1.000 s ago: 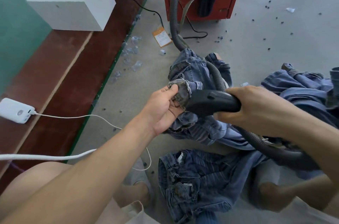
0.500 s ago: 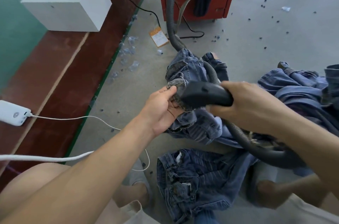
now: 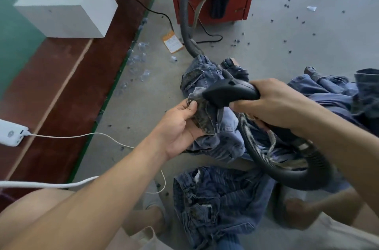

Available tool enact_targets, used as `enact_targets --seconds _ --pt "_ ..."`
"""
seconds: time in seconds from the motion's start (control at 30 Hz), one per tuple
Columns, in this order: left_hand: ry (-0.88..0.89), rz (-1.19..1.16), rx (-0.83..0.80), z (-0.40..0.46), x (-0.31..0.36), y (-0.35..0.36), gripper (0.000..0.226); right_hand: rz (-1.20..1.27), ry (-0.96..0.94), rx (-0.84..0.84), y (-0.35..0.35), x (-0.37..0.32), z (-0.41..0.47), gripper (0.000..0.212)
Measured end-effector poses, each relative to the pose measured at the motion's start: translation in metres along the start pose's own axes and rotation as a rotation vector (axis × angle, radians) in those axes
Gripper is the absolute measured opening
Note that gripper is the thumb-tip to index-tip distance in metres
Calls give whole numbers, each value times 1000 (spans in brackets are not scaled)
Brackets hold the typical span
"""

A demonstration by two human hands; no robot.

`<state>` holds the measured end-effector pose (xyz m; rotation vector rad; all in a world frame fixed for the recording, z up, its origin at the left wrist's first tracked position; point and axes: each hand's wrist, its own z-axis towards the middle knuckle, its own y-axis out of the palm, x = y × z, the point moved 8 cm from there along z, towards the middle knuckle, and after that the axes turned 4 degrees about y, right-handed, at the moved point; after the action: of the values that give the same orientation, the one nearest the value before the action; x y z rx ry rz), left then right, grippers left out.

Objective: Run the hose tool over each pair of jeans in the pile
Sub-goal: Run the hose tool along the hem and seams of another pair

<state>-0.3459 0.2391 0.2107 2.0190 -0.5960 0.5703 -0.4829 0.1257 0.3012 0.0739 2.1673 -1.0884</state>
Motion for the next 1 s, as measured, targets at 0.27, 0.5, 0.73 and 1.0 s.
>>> enact_targets --seconds 0.27,0.5,0.73,1.0 --pt "3 46 -49 -8 -3 -2 35 38 31 -159 -7 15 -12 21" --pt "21 134 -104 -9 -10 0 33 306 159 -45 -12 24 8 24" --pt "20 46 -185 -12 -7 2 41 155 120 -310 -1 29 -8 26" --pt "7 33 -189 -12 -7 -5 41 479 230 -120 -10 43 11 31"
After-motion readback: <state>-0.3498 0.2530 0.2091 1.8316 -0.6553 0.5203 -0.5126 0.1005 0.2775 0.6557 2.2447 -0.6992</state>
